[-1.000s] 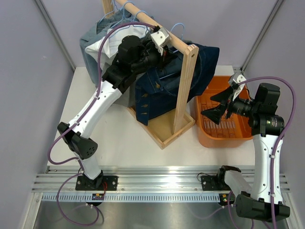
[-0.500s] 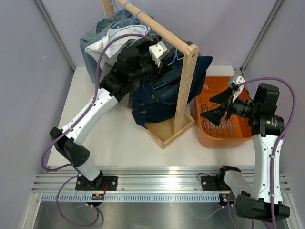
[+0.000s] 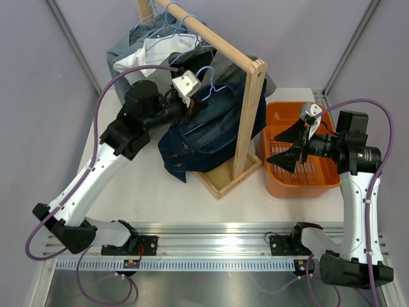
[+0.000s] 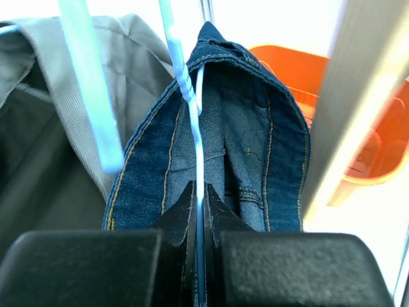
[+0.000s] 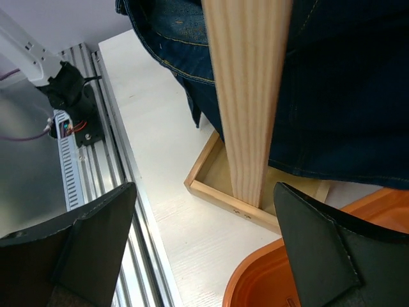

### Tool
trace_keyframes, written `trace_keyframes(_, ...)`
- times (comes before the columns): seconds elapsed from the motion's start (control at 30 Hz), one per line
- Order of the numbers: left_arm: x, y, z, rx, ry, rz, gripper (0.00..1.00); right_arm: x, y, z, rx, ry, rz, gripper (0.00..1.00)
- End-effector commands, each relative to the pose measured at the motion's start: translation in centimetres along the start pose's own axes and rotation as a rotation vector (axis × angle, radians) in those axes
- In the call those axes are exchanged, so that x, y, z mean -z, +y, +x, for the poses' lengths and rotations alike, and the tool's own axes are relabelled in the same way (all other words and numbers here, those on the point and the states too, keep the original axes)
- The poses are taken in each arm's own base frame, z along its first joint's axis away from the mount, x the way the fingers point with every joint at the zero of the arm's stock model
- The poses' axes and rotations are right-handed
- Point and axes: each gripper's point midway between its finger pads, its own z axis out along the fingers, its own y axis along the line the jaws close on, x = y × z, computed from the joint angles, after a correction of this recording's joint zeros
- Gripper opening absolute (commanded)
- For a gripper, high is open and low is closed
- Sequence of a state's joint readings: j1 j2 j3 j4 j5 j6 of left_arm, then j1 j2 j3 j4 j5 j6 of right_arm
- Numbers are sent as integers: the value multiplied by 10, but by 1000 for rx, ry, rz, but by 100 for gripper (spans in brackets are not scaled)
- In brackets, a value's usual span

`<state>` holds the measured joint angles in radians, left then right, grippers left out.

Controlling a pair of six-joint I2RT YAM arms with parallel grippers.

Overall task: Remove the skirt from the hanger
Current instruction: Pick up the hanger from the clothesline, then remove the skirt from the hanger.

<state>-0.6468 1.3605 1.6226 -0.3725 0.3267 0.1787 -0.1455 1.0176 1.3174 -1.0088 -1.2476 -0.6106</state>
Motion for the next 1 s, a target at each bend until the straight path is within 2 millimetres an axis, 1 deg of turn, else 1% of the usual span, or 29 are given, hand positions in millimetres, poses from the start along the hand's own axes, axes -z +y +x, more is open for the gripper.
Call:
trace_keyframes(0.0, 44, 0, -32, -35, -98, -59, 0, -1, 31, -21, 127, -27, -99, 95)
trace_keyframes(0.03, 49, -2, -19, -6, -61, -64, 0, -5, 40, -21, 142, -20, -130, 95)
trace_keyframes(0.07, 63, -5, -23, -3, -72, -74, 0, -8, 44, -25, 147, -22, -142, 94)
trace_keyframes(0.1, 70, -7, -20, 19, -60, -82, 0, -12, 48, -26, 149, -18, -156, 94)
trace_keyframes(0.13, 78, -7, -10, 41, -24, -99, 0, -20, 51, -31, 190, -17, -168, 93)
trace_keyframes(0.17, 85, -7, -7, 54, -10, -114, 0, -24, 56, -32, 140, -11, -171, 93)
trace_keyframes(0.2, 97, -9, -9, 72, -14, -130, 0, -29, 56, -31, 135, -2, -170, 93)
trace_keyframes(0.23, 105, -8, 1, 92, 28, -156, 0, -36, 49, -28, 125, 25, -137, 92)
trace_keyframes(0.27, 111, -9, 4, 109, 41, -170, 0, -46, 60, -29, 134, 38, -177, 91)
trace_keyframes(0.3, 122, -7, 4, 130, 43, -201, 0, -52, 63, -30, 120, 53, -176, 89)
trace_keyframes(0.33, 129, -11, 12, 150, 75, -206, 0, -61, 56, -27, 119, 82, -142, 88)
trace_keyframes(0.37, 134, -11, 14, 166, 85, -217, 0, -67, 56, -28, 122, 92, -127, 87)
trace_keyframes(0.4, 139, -12, 17, 192, 94, -228, 0, -76, 69, -32, 128, 99, -143, 86)
trace_keyframes(0.43, 147, -14, 23, 202, 114, -242, 0, -86, 59, -32, 139, 126, -81, 84)
trace_keyframes(0.47, 151, -17, 23, 234, 114, -245, 0, -93, 61, -35, 159, 132, -71, 82)
trace_keyframes(0.5, 153, -19, 27, 268, 122, -252, 0, -102, 76, -48, 177, 121, -80, 81)
trace_keyframes(0.53, 160, -21, 29, 281, 125, -261, 0, -115, 62, -49, 175, 146, 12, 79)
trace_keyframes(0.57, 163, -22, 30, 293, 123, -262, 0, -123, 63, -59, 185, 128, 34, 78)
trace_keyframes(0.6, 165, -24, 31, 310, 121, -264, 0, -128, 66, -79, 172, 87, 71, 78)
trace_keyframes(0.63, 166, -24, 35, 318, 125, -269, 0, -147, 60, -82, 161, 93, 152, 78)
trace_keyframes(0.67, 171, -25, 34, 324, 110, -276, 0, -153, 60, -91, 144, 77, 187, 78)
trace_keyframes(0.7, 172, -26, 35, 337, 107, -279, 0, -154, 62, -112, 103, 25, 223, 79)
trace_keyframes(0.73, 173, -26, 37, 343, 109, -282, 0, -166, 54, -117, 88, 8, 304, 80)
trace_keyframes(0.8, 177, -29, 37, 355, 97, -280, 0, -173, 54, -130, 75, -32, 339, 85)
trace_keyframes(0.83, 175, -30, 40, 361, 97, -276, 0, -182, 54, -128, 77, -28, 363, 86)
trace_keyframes(0.9, 178, -31, 39, 368, 79, -278, 0, -192, 58, -125, 66, -12, 357, 86)
trace_keyframes(0.93, 178, -31, 37, 367, 65, -277, 0, -199, 57, -117, 59, 12, 362, 86)
trace_keyframes(0.97, 178, -31, 38, 369, 65, -277, 0, -203, 62, -113, 53, 21, 354, 86)
